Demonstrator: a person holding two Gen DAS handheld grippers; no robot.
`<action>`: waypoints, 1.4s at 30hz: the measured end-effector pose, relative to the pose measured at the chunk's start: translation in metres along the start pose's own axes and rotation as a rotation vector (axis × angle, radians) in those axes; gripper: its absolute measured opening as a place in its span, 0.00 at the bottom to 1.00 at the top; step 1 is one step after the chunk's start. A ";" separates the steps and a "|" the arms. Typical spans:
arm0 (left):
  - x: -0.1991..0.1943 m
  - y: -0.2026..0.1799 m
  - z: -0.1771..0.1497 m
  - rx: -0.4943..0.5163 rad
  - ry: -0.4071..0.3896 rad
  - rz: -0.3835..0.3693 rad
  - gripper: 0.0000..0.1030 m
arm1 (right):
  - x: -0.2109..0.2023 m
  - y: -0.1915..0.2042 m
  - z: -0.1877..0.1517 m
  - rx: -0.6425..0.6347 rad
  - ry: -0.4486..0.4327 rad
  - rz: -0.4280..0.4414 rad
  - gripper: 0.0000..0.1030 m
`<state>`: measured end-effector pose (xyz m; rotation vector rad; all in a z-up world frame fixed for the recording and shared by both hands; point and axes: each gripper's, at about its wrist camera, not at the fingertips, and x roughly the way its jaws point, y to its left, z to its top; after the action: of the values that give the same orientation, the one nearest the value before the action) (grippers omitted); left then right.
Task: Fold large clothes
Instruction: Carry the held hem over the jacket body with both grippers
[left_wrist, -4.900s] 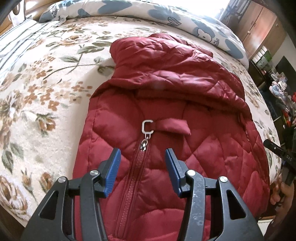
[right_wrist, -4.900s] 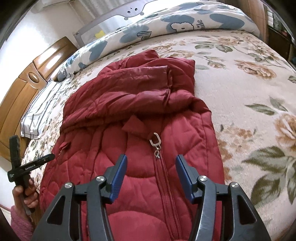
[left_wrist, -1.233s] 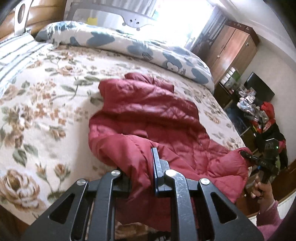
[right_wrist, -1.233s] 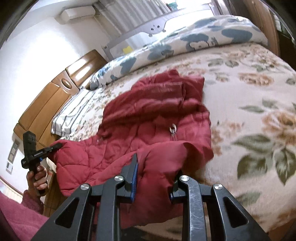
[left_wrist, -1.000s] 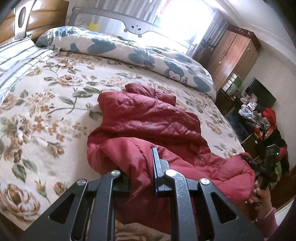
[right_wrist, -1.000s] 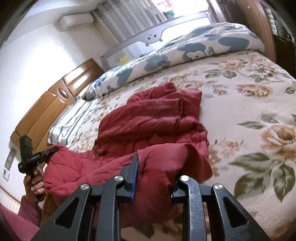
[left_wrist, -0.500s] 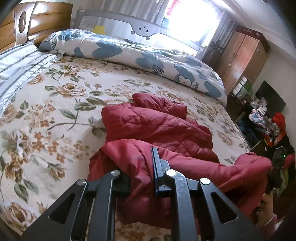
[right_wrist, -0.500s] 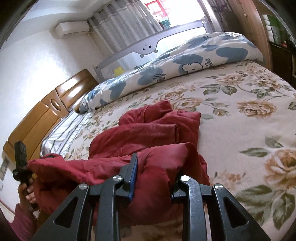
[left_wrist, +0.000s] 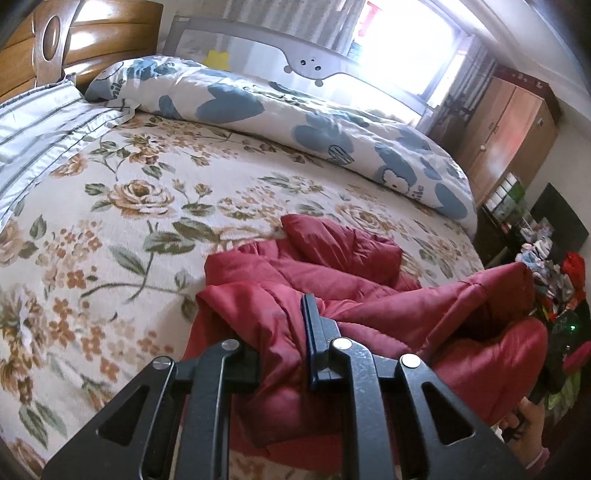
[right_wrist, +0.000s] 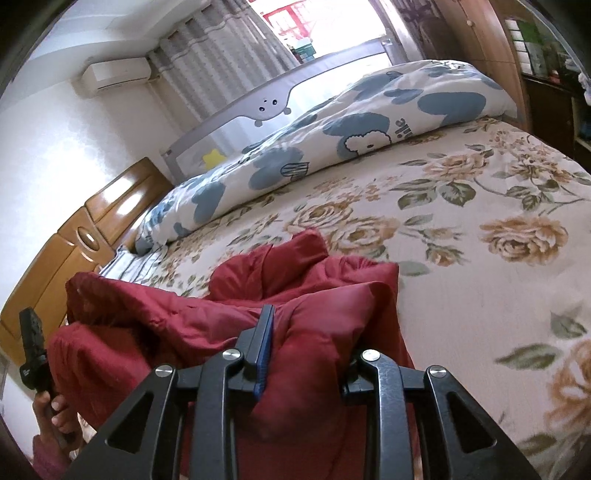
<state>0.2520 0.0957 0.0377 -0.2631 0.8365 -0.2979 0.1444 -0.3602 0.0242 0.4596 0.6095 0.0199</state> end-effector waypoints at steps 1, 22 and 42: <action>0.005 0.000 0.003 -0.001 -0.001 0.009 0.14 | 0.006 -0.001 0.004 0.001 0.000 -0.011 0.25; 0.127 0.022 0.049 -0.052 0.077 0.137 0.17 | 0.122 -0.026 0.041 0.032 0.031 -0.146 0.26; 0.177 0.030 0.048 -0.082 0.131 0.164 0.19 | 0.183 -0.048 0.037 0.086 0.087 -0.188 0.30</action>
<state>0.4051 0.0650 -0.0626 -0.2519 0.9948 -0.1285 0.3098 -0.3907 -0.0698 0.4850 0.7397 -0.1669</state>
